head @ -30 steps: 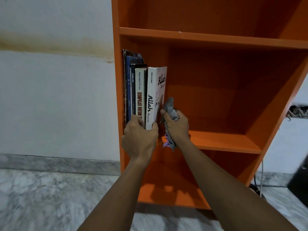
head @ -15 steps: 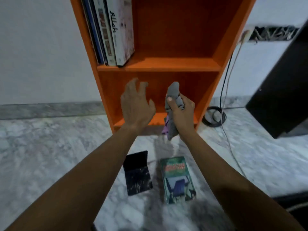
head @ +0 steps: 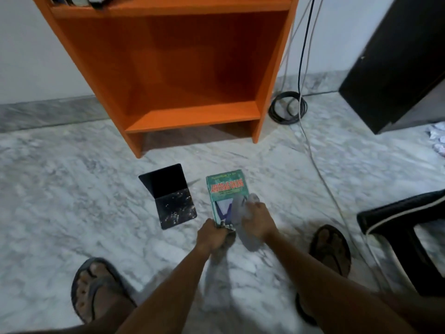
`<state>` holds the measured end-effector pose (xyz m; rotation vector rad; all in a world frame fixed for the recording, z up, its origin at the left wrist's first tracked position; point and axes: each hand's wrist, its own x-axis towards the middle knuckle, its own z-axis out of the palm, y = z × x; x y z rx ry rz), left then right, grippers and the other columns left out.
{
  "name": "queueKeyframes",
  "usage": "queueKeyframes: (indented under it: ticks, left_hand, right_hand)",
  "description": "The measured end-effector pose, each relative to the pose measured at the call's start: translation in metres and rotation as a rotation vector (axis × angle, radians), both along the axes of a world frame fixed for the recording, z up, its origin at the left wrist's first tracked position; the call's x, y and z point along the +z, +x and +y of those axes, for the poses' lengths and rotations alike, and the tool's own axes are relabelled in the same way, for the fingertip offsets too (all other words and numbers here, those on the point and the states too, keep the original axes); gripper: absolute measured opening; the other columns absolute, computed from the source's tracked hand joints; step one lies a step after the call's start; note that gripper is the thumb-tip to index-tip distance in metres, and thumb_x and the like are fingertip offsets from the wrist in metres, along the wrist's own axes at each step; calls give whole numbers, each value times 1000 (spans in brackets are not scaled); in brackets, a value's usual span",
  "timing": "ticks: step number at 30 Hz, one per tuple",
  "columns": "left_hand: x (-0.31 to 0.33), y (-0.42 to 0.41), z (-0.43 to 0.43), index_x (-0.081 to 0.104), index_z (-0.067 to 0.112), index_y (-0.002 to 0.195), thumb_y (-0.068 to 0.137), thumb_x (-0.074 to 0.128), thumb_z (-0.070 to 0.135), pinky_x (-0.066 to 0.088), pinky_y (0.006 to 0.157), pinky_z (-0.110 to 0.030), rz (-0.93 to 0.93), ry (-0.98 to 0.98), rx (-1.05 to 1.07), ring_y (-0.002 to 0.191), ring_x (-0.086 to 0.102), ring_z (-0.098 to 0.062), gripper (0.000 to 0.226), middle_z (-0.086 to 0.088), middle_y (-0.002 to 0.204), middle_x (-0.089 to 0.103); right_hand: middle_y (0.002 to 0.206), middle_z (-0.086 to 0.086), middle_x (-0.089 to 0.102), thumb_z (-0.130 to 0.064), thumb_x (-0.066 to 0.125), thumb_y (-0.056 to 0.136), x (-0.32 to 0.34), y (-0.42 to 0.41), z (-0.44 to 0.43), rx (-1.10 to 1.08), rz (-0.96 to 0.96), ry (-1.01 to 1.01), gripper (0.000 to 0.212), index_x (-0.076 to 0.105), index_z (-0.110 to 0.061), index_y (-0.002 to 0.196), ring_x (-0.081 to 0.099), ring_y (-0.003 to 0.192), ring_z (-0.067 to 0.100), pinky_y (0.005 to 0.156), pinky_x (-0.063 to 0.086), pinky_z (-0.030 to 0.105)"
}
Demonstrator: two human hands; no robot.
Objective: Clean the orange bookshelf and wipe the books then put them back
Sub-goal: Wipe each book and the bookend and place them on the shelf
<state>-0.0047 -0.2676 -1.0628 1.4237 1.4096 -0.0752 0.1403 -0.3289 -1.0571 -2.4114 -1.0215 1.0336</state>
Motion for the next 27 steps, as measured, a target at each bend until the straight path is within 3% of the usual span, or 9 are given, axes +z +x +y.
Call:
queueKeyframes:
  ticks: [2,4,7,9,12,15,18,21,27]
  left_hand:
    - [-23,2,7,65,18,109,63,59,37,55,92,-44,-51,-51,67,100,66,-30,50,-9,110,72]
    - [-41,6,16,66,19,108,62,57,34,56,91,-48,-72,-82,134,98,67,-31,49,-10,109,72]
    - [-39,12,21,69,19,94,64,61,37,57,90,-48,-128,-79,204,96,69,-32,36,-12,105,74]
    - [-17,19,21,58,20,90,73,71,30,58,89,-51,-179,-88,243,96,70,-32,23,-15,105,72]
    - [6,27,20,41,8,101,94,56,-6,60,80,-59,-338,-248,301,98,68,-39,22,-23,110,59]
    - [19,24,26,46,12,121,96,47,-13,63,68,-46,-494,-345,317,94,71,-36,35,-22,121,62]
    - [34,15,33,55,26,136,96,44,-15,62,78,-46,-631,-383,253,103,72,-32,59,-12,124,71]
    - [60,1,40,55,33,139,98,42,-14,61,79,-43,-667,-354,222,110,70,-27,64,-4,125,72]
    - [123,-26,43,51,40,140,98,45,-11,61,77,-45,-672,-312,-4,112,70,-29,66,-8,139,62]
  right_hand:
    - [157,19,30,-38,57,91,-12,-5,-9,204,-145,-84,72,35,-18,156,49,132,37,102,45,35]
    - [159,18,30,-35,58,94,-14,-10,-8,258,-241,-56,70,34,-21,158,51,131,36,101,45,35]
    - [148,15,45,-37,48,94,-12,-11,-5,229,-280,15,59,47,-18,150,58,121,35,95,47,34]
    - [134,14,56,-37,48,87,-10,-6,-4,179,-248,32,57,58,-18,139,61,115,35,88,48,34]
    - [120,14,62,-29,57,87,-12,4,-4,120,-187,36,40,68,-18,124,61,112,34,84,46,32]
    - [117,12,65,-43,42,83,-20,8,-7,114,-131,133,51,68,-15,116,62,109,34,84,43,31]
    - [138,8,61,-46,34,93,-22,7,-6,176,-127,315,59,61,-14,135,56,124,30,103,44,39]
    - [161,-1,39,-45,32,103,4,-5,8,193,-112,479,59,40,-21,156,37,145,19,119,31,40]
    - [166,-8,26,-44,34,103,62,-34,58,93,-125,773,54,36,-37,156,28,149,18,119,26,40]
